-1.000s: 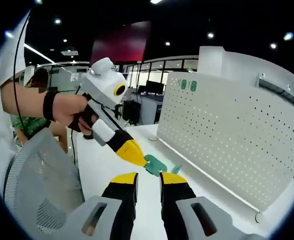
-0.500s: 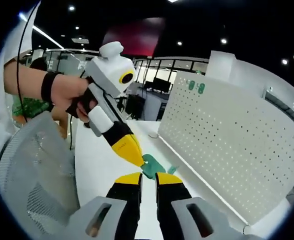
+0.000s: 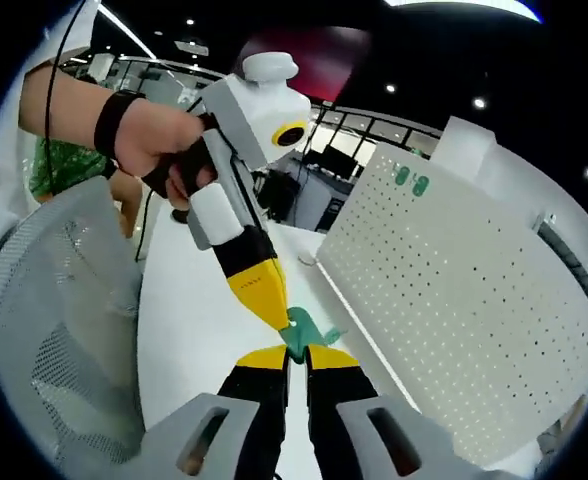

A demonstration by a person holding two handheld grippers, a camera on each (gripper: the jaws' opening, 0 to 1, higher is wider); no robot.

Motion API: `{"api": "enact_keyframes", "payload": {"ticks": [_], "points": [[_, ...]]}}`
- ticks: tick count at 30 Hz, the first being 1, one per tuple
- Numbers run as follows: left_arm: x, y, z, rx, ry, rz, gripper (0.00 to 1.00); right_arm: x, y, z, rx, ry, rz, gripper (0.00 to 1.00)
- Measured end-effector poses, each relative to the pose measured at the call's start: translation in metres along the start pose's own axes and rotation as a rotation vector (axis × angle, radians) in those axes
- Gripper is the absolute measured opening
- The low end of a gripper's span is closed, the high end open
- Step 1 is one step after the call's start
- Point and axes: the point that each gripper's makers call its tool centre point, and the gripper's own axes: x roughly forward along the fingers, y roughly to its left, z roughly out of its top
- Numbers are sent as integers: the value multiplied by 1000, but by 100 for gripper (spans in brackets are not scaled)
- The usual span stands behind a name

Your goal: Insert the hook assembly into the mounting plate slot until the hook locks in place.

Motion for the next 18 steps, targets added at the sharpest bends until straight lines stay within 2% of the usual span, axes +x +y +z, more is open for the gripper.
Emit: {"api": "enact_keyframes", "payload": {"ticks": [6,10,13,15,18], "points": [[4,-2,-2,-35,24,-3,1,0,1,-2,-157,40,-5,4],[6,-6,-2,-40,31,-5,1,0,1,-7,-175,65,-6,2],[8,-8,0,-47,25,-9,1,-3,-2,-9,-188,58,-19,2],[10,-9,2,-28,21,0,1,-4,-4,-10,-205,66,-31,2],[14,-11,0,-21,25,4,1,-5,-4,-14,-183,78,-27,1]]}}
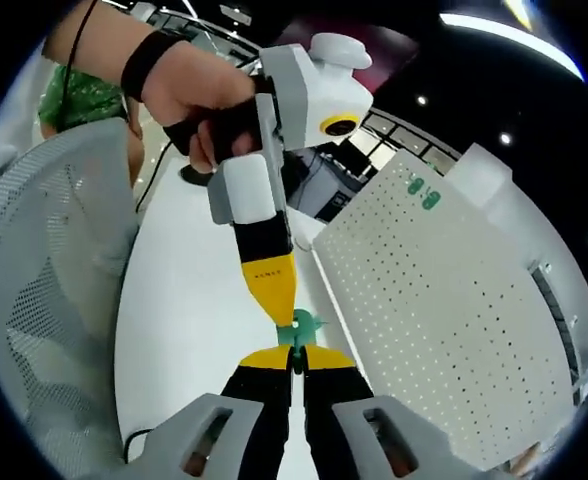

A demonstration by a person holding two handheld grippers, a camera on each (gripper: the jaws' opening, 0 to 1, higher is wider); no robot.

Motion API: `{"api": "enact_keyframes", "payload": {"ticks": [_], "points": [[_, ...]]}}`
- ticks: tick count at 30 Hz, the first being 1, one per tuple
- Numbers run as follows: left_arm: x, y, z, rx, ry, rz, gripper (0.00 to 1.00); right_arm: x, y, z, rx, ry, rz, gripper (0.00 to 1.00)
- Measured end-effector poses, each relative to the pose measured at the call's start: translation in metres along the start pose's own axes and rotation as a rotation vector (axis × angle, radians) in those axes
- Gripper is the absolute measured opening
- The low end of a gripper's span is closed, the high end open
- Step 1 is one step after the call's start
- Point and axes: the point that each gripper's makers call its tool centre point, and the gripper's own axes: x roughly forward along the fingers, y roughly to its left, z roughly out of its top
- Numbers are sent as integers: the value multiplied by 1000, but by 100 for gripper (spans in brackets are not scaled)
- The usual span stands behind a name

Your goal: Insert the hook assembly into the mounting plate slot until the hook locks in place.

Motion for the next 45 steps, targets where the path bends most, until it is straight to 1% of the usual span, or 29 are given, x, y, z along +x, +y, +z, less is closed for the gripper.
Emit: {"api": "enact_keyframes", "payload": {"ticks": [1,3,4,5,6,7,9,11,13,16,19,21,25,27,29,31,34,39,42,45], "points": [[0,0,0,4,-5,1,1,0,-1,-1,-5,1,-6,1],[1,-1,5,66,-35,16,2,-1,-3,-2,-6,2,-21,1],[2,-1,8,143,-48,24,2,0,-5,-3,12,4,-30,1],[2,-1,8,154,-52,32,2,0,-7,-3,21,4,-35,1],[2,-2,7,146,-52,33,2,1,-8,-4,33,7,-36,1],[2,-3,10,174,-72,33,2,0,-8,-4,42,6,-40,1],[0,-3,10,175,-76,37,2,0,-11,-3,67,-5,-41,1],[-2,-2,13,180,-99,40,3,0,-12,-2,92,-16,-44,1],[-3,-2,14,183,-104,42,3,0,-13,-3,114,-12,-51,1],[-5,-1,17,190,-131,43,3,1,-16,-1,166,-26,-63,1],[-8,3,20,186,-154,54,9,0,-20,-1,190,-37,-74,1],[-11,5,21,195,-161,66,13,0,-23,0,237,-44,-82,1],[-17,6,24,202,-192,67,14,1,-26,1,265,-53,-88,1],[-19,6,26,226,-216,66,16,2,-28,3,302,-61,-91,1],[-21,6,27,225,-227,69,19,3,-28,4,319,-69,-85,1],[-24,7,27,225,-243,73,19,3,-30,5,320,-72,-102,1],[-27,10,26,220,-250,81,20,4,-35,9,387,-99,-114,1],[-36,11,25,216,-283,86,22,6,-43,11,419,-103,-140,1],[-40,10,22,224,-283,70,27,8,-48,12,443,-104,-156,1],[-47,9,24,237,-310,62,28,10,-54,14,465,-110,-176,1]]}}
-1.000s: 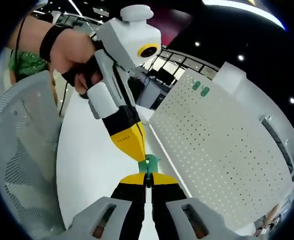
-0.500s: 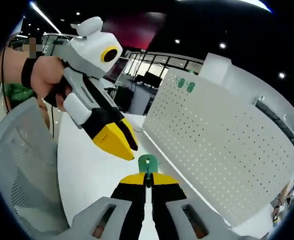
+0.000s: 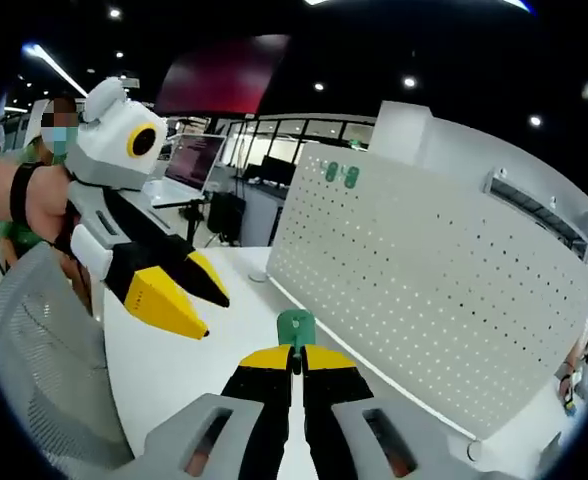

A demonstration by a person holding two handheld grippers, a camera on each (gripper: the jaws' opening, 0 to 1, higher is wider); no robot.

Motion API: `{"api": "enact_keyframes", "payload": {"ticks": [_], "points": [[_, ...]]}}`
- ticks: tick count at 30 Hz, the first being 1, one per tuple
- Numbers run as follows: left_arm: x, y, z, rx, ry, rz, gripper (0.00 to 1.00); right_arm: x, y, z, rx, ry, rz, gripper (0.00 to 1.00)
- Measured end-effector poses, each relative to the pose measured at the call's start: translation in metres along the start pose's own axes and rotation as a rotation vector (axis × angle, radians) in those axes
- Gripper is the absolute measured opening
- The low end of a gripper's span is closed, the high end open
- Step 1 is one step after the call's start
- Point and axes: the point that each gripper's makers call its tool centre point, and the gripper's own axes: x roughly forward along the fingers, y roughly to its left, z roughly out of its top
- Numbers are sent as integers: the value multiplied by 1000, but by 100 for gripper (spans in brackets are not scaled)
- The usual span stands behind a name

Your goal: Insert the hook assembly into the mounting plate slot until the hook locks in place.

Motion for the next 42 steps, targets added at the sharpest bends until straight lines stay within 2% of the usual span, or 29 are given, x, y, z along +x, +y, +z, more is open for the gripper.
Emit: {"api": "enact_keyframes", "payload": {"ticks": [8,10,17,21,27,34,42], "points": [[-20,12,0,2,-33,7,33,13,-2,11,30,-8,-32,1],[-25,12,-1,6,-37,-5,35,17,1,15,24,-8,-34,1],[-41,26,3,34,-77,12,45,29,1,28,37,-15,-68,1],[-45,27,0,81,-74,-6,50,34,0,34,40,-17,-84,1],[-51,28,7,102,-117,-9,53,44,-6,44,60,-19,-108,1],[-53,32,5,111,-127,-14,57,54,-17,54,91,-28,-140,1],[-65,42,9,119,-159,-2,61,66,-27,71,146,-62,-167,1]]}}
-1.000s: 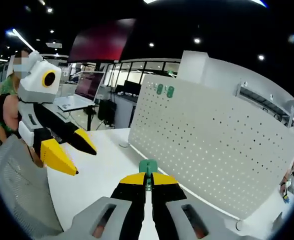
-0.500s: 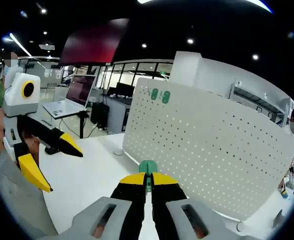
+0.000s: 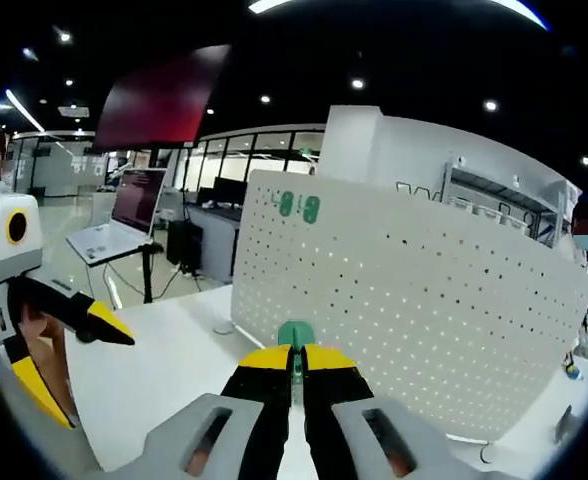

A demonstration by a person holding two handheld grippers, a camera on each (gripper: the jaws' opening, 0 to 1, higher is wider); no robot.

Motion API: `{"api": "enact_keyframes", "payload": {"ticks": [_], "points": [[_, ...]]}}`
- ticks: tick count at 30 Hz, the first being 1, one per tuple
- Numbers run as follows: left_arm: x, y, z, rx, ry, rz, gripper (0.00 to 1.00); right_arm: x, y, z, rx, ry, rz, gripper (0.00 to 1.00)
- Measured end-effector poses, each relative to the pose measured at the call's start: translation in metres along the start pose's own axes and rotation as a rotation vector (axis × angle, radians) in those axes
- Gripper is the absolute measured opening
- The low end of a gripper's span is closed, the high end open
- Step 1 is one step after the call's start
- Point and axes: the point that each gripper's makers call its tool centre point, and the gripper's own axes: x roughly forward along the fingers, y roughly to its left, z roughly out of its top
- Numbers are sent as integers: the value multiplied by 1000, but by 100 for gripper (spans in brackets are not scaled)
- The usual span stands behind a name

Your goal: Insert the hook assembly into the mounting plate slot until the hook locks in place.

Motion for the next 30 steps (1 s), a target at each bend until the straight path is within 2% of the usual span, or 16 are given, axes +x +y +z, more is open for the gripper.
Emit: {"api": "enact_keyframes", "payload": {"ticks": [4,9,18,30], "points": [[-5,3,-2,2,7,-2,61,10,2,3,13,-2,-3,1],[-12,9,3,3,-17,0,63,17,3,9,53,-18,-20,1],[-17,14,3,20,-12,-26,67,25,-8,19,143,-50,-70,1],[-18,25,2,28,-4,-55,67,42,-15,38,163,-91,-126,1]]}}
